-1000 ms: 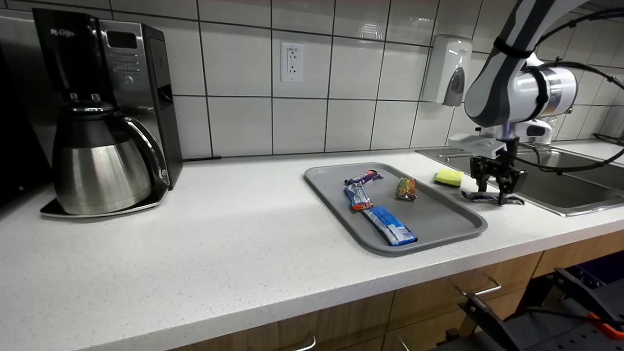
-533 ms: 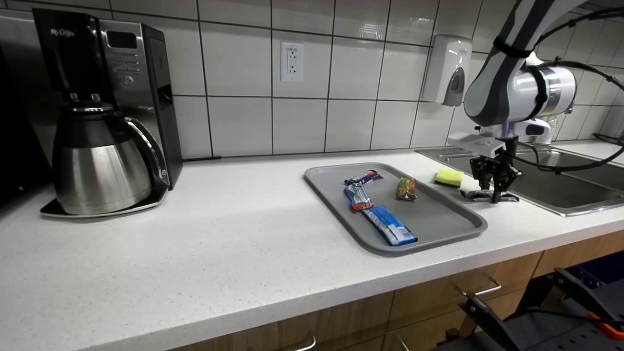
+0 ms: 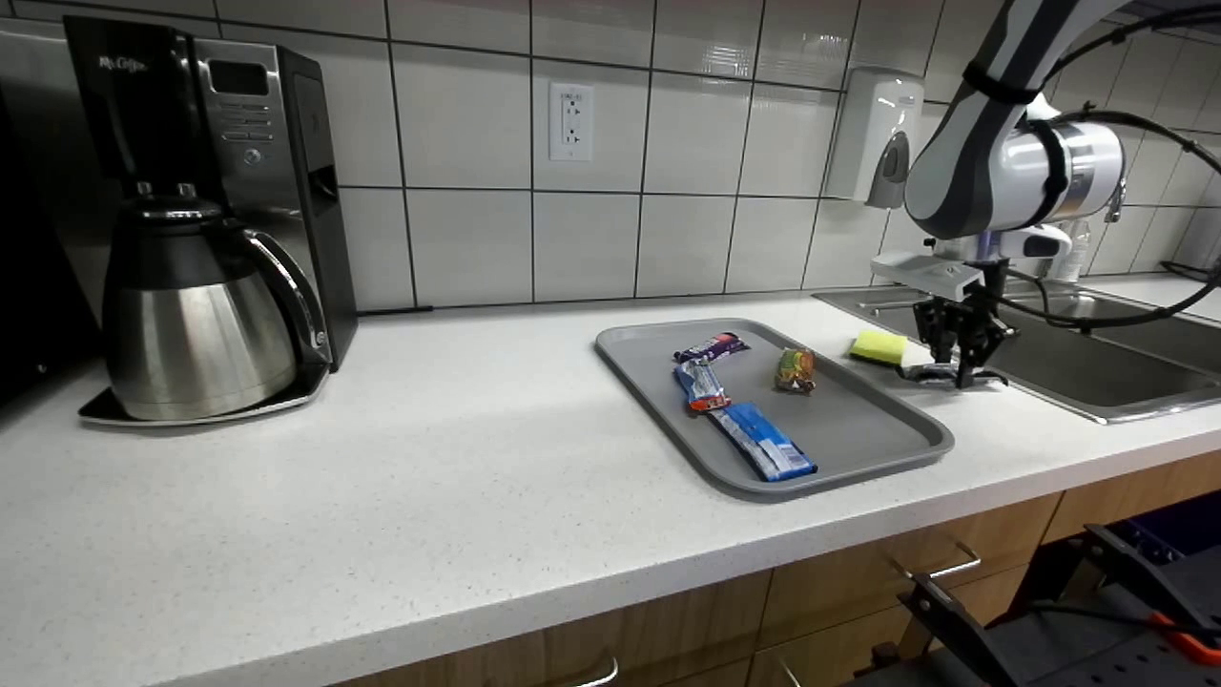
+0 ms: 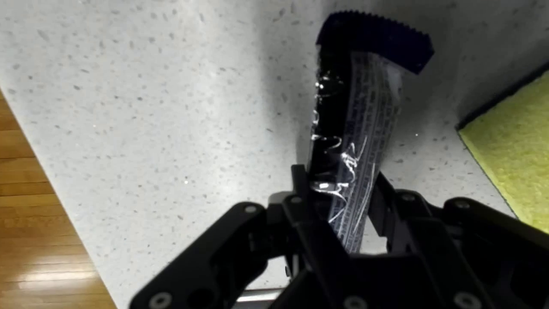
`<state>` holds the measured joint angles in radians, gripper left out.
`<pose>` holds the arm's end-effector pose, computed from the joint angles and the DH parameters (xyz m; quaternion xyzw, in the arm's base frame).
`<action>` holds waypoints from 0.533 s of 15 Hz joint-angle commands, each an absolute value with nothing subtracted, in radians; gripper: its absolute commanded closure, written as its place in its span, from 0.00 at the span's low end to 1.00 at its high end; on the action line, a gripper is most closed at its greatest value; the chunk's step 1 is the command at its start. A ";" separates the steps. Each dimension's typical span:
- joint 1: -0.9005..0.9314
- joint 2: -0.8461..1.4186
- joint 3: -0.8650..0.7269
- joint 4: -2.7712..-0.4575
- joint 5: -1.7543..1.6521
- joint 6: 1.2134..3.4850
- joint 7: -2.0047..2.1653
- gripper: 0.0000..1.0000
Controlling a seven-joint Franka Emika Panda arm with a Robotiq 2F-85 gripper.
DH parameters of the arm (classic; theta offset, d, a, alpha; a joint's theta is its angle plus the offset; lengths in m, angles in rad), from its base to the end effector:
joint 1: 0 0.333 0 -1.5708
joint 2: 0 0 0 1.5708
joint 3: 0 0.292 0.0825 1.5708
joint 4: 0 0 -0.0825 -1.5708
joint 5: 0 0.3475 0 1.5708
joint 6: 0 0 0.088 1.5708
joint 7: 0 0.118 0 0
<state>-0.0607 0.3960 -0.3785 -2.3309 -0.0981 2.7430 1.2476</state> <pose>0.4490 -0.2162 0.1828 0.7053 -0.7028 0.0530 0.0763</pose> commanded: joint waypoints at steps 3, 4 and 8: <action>-0.039 0.273 -0.383 -2.388 -0.106 2.727 1.217 0.90; -0.034 0.258 -0.383 -2.399 -0.115 2.728 1.217 0.90; -0.016 0.205 -0.366 -2.445 -0.140 2.725 1.209 0.90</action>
<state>-0.0262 0.2825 -0.3764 -2.3859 -0.1134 2.7408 1.2323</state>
